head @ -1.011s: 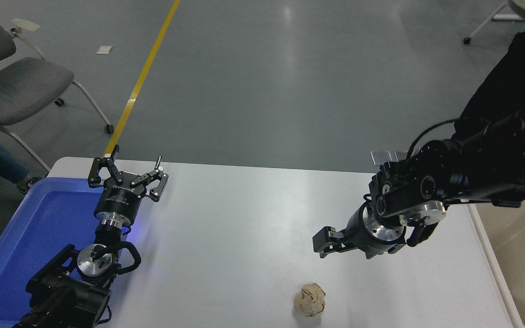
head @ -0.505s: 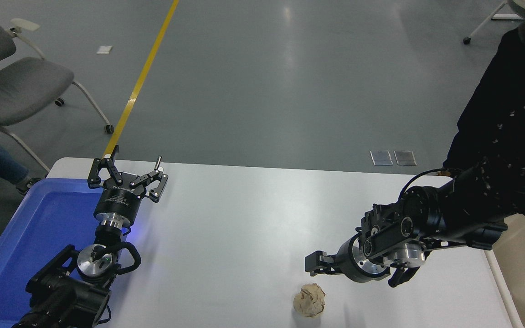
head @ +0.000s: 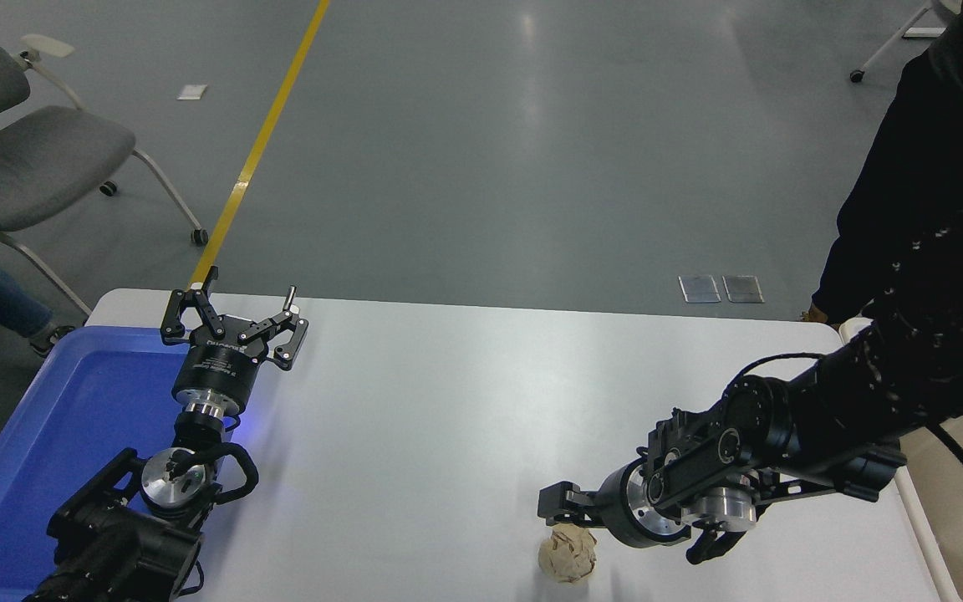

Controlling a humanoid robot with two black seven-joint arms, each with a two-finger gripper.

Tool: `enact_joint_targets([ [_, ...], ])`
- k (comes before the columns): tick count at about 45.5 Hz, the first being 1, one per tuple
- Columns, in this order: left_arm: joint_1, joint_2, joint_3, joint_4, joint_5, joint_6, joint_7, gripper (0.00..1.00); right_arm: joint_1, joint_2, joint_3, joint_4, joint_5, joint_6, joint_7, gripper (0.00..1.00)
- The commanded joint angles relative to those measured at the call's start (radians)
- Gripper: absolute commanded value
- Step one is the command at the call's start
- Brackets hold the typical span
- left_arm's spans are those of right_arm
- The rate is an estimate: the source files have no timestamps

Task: Pick up paper ball place in dustbin

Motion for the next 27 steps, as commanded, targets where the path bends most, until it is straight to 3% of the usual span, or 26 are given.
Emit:
enact_joint_targets([
  [1,0.000,0.000,0.000,0.000,0.000,0.001,0.000,0.99,-0.064,0.000,0.037,-0.033,-0.002,-0.030,0.001,1.00],
  [27,0.000,0.000,0.001,0.000,0.000,0.001,0.000,0.99,-0.170,0.000,0.047,-0.110,-0.038,-0.032,0.003,1.00],
])
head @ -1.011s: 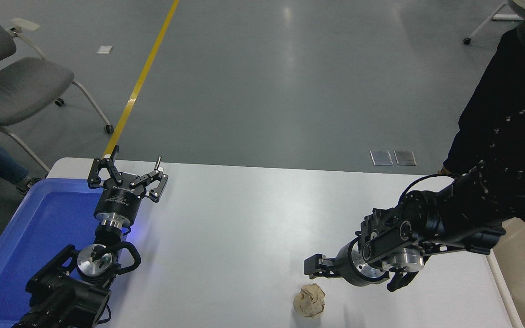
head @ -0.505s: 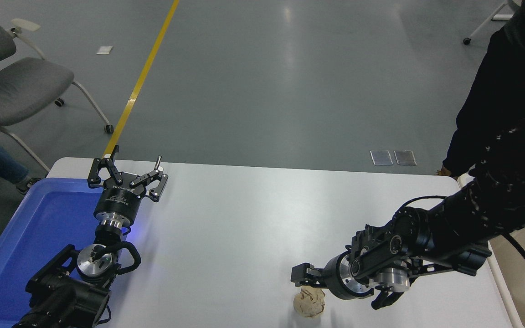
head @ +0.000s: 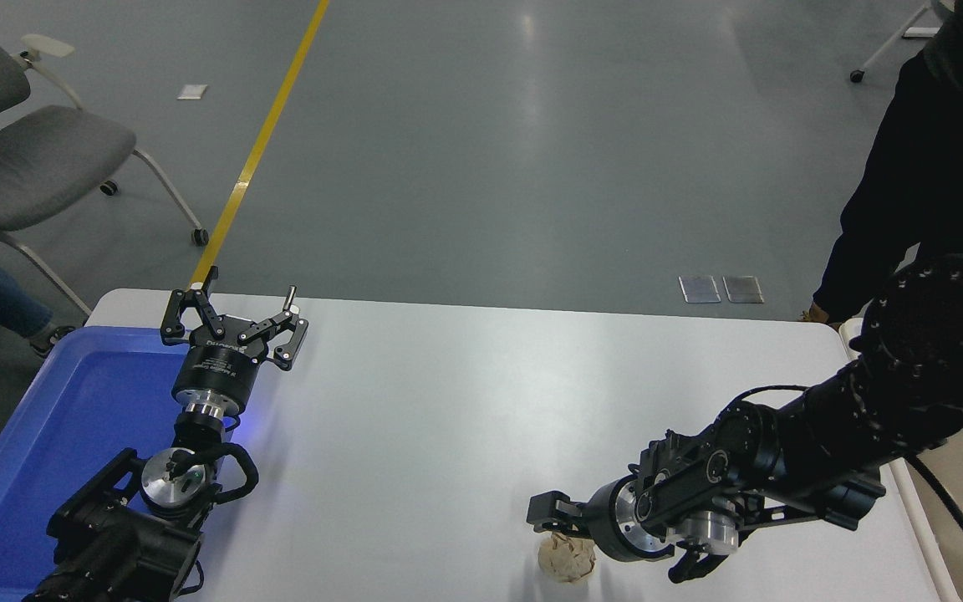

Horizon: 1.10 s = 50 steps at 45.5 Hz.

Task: Pick up paper ball place in dustbin

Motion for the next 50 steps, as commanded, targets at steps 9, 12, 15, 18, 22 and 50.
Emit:
enact_joint_targets([
  [9,0.000,0.000,0.000,0.000,0.000,0.000,0.000,0.99,-0.049,0.000,0.023,-0.020,-0.023,-0.001,0.000,1.00],
  [12,0.000,0.000,0.000,0.000,0.000,-0.001,0.000,0.99,-0.056,0.000,0.025,-0.020,-0.028,-0.003,0.002,0.98],
  [15,0.000,0.000,0.000,0.000,0.000,0.000,0.000,0.99,-0.059,0.000,0.025,-0.020,-0.031,-0.003,0.002,0.93],
  [18,0.000,0.000,0.000,0.000,0.000,0.000,0.000,0.99,-0.065,0.000,0.025,-0.020,-0.032,-0.003,0.005,0.90],
  [22,0.000,0.000,0.000,0.000,0.000,0.000,0.000,0.99,-0.066,0.000,0.032,-0.022,-0.034,-0.004,0.007,0.85],
  [50,0.000,0.000,0.000,0.000,0.000,-0.001,0.000,0.99,-0.065,0.000,0.025,-0.051,-0.066,-0.026,0.007,0.00],
])
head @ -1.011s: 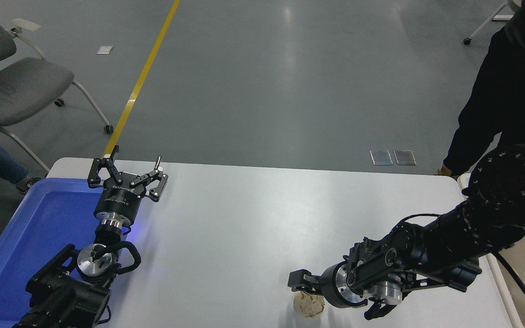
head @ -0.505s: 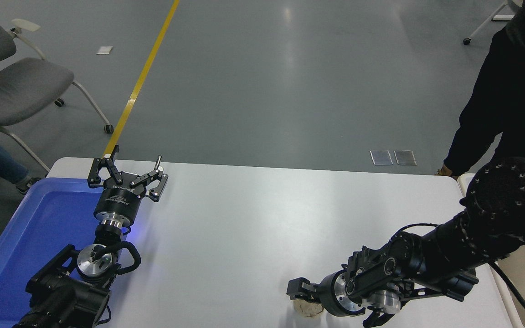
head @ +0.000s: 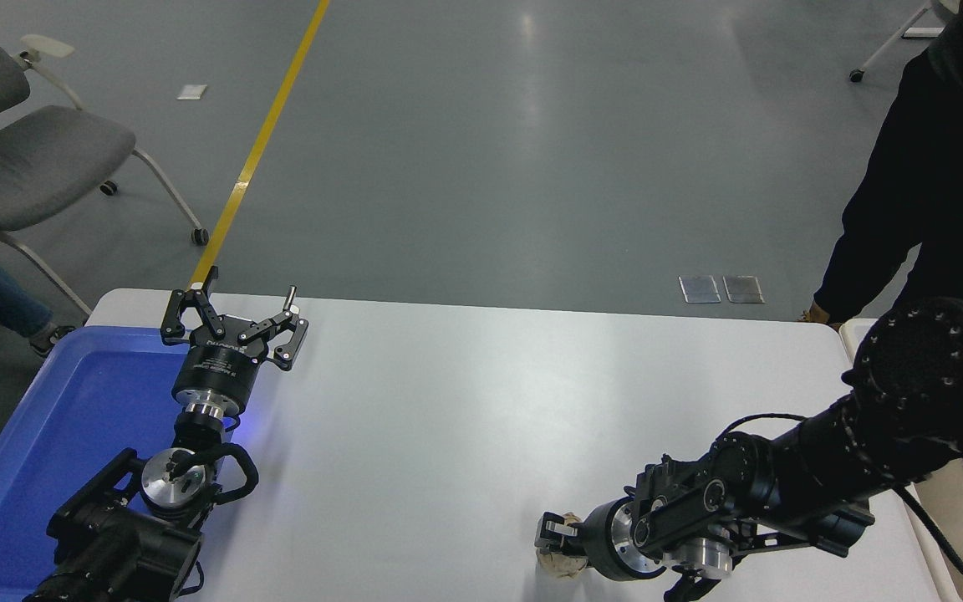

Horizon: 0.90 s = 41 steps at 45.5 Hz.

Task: Pick up paper ball place in dustbin

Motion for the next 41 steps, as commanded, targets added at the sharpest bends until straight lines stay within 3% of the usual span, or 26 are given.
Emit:
enact_joint_targets([
  [1,0.000,0.000,0.000,0.000,0.000,-0.001,0.000,0.99,0.015,0.000,-0.008,0.001,-0.005,0.001,0.000,0.00],
  [16,0.000,0.000,0.000,0.000,0.000,0.001,0.000,0.99,0.290,0.000,-0.066,0.243,-0.006,0.078,0.002,0.00],
  [32,0.000,0.000,0.000,0.000,0.000,-0.001,0.000,0.99,0.827,-0.241,-0.206,0.365,-0.042,0.501,0.000,0.00],
  [41,0.000,0.000,0.000,0.000,0.000,0.001,0.000,0.99,1.074,-0.333,-0.296,0.365,-0.141,0.741,-0.001,0.00],
])
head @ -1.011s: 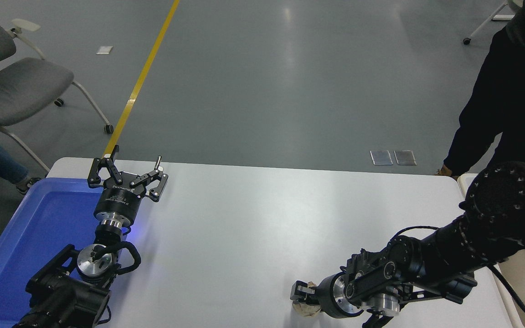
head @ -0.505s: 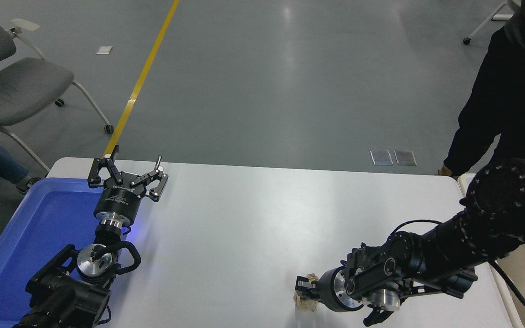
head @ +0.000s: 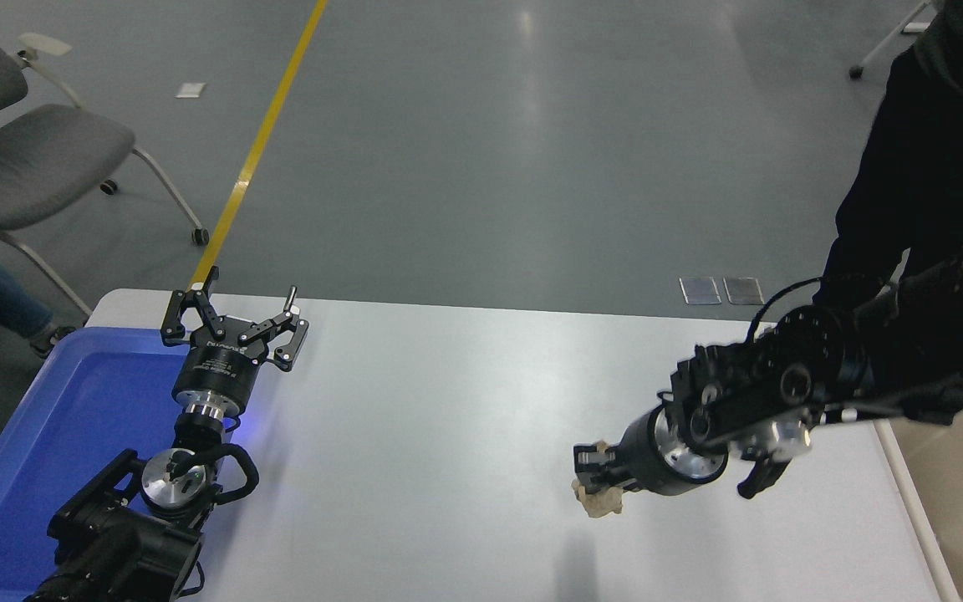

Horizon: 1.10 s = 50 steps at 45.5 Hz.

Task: Pick up paper ball place in dustbin

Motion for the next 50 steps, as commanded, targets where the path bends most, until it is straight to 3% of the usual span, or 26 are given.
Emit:
enact_joint_targets([
  [1,0.000,0.000,0.000,0.000,0.000,0.001,0.000,0.99,0.333,-0.130,-0.109,0.028,-0.092,0.298,-0.001,0.00],
  [19,0.000,0.000,0.000,0.000,0.000,-0.001,0.000,0.99,0.485,-0.225,-0.221,-0.001,-0.109,0.367,-0.007,0.00],
  [34,0.000,0.000,0.000,0.000,0.000,0.001,0.000,0.99,0.466,-0.481,-0.333,-0.298,-0.111,0.271,-0.010,0.00],
  [41,0.000,0.000,0.000,0.000,0.000,0.001,0.000,0.99,0.254,-0.653,-0.255,-0.597,-0.079,0.128,-0.010,0.00],
  [50,0.000,0.000,0.000,0.000,0.000,0.001,0.000,0.99,-0.117,-0.797,0.064,-0.840,-0.036,-0.001,-0.012,0.00],
])
